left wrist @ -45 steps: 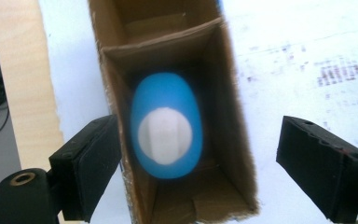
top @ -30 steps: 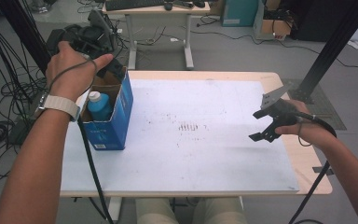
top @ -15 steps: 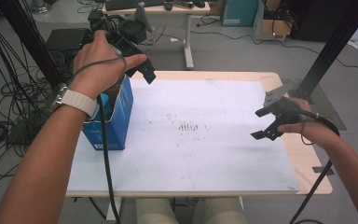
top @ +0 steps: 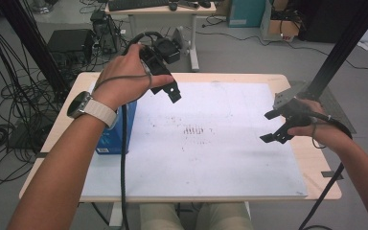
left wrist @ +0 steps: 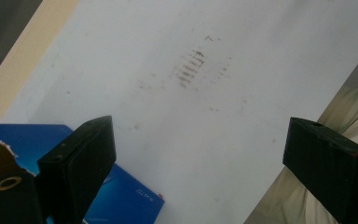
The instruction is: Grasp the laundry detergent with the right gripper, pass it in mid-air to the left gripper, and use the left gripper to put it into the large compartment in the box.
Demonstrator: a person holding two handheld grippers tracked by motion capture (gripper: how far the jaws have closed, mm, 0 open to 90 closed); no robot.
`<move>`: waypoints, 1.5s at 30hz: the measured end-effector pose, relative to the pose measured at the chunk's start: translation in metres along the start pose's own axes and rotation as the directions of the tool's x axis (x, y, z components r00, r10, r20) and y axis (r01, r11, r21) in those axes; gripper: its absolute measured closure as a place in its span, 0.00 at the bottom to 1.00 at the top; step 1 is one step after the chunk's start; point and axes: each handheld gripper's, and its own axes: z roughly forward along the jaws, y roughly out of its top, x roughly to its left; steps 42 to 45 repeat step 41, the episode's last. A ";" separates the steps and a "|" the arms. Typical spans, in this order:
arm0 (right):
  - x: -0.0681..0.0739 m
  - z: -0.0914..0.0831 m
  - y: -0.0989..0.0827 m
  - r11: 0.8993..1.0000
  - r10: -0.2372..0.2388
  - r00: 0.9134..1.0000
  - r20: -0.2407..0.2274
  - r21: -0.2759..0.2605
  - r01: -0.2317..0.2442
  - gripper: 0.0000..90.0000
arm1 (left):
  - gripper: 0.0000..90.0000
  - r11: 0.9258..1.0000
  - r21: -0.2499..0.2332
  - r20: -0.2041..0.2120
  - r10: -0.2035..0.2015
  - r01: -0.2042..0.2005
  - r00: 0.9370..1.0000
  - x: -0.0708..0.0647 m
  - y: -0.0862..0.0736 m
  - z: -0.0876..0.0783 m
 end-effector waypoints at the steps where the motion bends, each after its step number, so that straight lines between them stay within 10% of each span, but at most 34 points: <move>1: 0.000 -0.001 0.000 1.000 0.001 1.000 -0.002 0.002 -0.001 0.11 | 0.11 1.000 0.005 0.001 0.013 -0.013 1.000 -0.001 0.001 0.002; 11: -0.003 -0.002 0.000 1.000 0.005 1.000 -0.003 0.000 -0.005 0.10 | 0.11 0.997 0.022 0.022 0.073 -0.074 0.997 -0.014 0.009 0.028; 45: -0.001 0.001 0.001 1.000 -0.001 1.000 -0.009 -0.017 0.001 0.10 | 0.11 0.999 0.010 0.021 0.038 -0.039 0.999 -0.014 0.008 0.032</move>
